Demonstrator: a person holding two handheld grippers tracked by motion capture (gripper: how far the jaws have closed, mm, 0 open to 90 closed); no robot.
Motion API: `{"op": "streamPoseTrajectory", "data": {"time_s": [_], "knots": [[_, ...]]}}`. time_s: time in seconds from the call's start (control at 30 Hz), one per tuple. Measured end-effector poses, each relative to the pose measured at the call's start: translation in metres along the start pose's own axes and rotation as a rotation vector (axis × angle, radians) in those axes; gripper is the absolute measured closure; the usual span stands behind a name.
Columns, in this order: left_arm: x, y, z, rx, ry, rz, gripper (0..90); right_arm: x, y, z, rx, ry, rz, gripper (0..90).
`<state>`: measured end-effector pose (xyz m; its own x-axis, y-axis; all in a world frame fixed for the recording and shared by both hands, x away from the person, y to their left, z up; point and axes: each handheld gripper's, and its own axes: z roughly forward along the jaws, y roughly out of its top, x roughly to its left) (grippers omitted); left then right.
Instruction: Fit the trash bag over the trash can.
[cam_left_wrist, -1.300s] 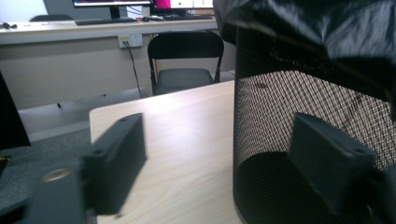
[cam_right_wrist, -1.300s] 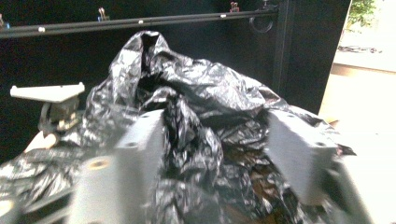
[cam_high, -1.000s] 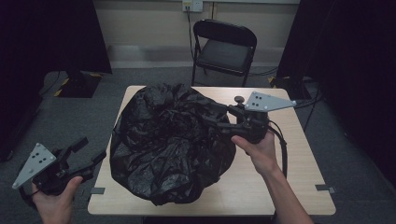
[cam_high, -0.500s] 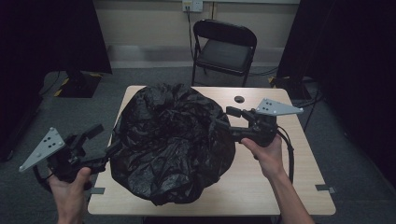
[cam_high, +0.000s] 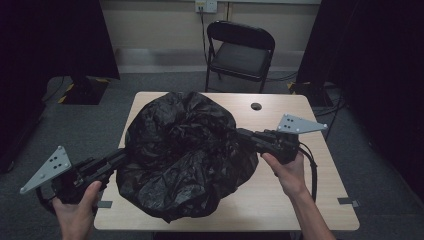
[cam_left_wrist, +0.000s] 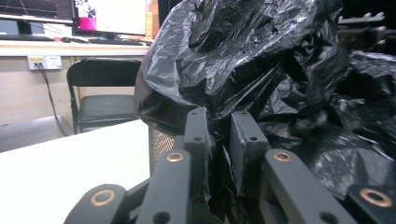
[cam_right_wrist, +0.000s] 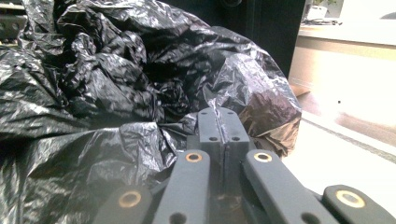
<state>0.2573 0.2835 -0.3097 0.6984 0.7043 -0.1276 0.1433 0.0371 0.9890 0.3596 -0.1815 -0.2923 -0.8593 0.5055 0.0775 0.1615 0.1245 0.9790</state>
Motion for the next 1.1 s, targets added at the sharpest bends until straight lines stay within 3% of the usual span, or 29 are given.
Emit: {"op": "streamPoseTrajectory", "data": {"time_s": [0.2,0.33,0.43,0.53,0.67,0.73,0.83,0.9,1.0,1.1], "knots": [[0.001,-0.018,-0.015,0.002,-0.069,-0.014,82.2,0.001,-0.014,-0.008,-0.012,-0.001,0.002,90.0],[0.008,-0.034,-0.009,0.04,-0.064,-0.006,82.3,-0.002,-0.026,-0.006,0.0,-0.016,0.013,90.0],[0.009,-0.043,0.001,0.093,-0.026,0.035,82.3,-0.005,-0.034,-0.003,0.011,-0.026,0.026,90.0],[0.015,-0.049,0.008,0.081,-0.042,0.012,82.3,-0.008,-0.039,0.0,0.033,-0.075,0.009,90.0],[0.02,-0.053,0.009,0.093,-0.025,-0.003,76.0,-0.016,-0.045,-0.001,0.043,-0.103,0.033,90.0],[0.021,-0.052,0.004,0.085,-0.02,-0.007,72.6,-0.017,-0.046,-0.004,0.045,-0.111,0.033,90.0],[0.021,-0.043,-0.007,0.041,0.005,-0.024,51.0,-0.019,-0.041,-0.012,0.007,-0.097,0.041,70.3],[0.019,-0.033,-0.013,0.017,0.025,-0.017,35.8,-0.019,-0.034,-0.019,-0.032,-0.117,0.05,57.7],[0.014,-0.017,-0.021,-0.031,0.032,0.015,31.9,-0.018,-0.018,-0.023,-0.071,-0.113,0.05,49.7],[0.003,0.0,-0.021,-0.074,-0.002,0.05,30.5,-0.015,-0.001,-0.014,-0.065,-0.104,0.019,48.8]]}}
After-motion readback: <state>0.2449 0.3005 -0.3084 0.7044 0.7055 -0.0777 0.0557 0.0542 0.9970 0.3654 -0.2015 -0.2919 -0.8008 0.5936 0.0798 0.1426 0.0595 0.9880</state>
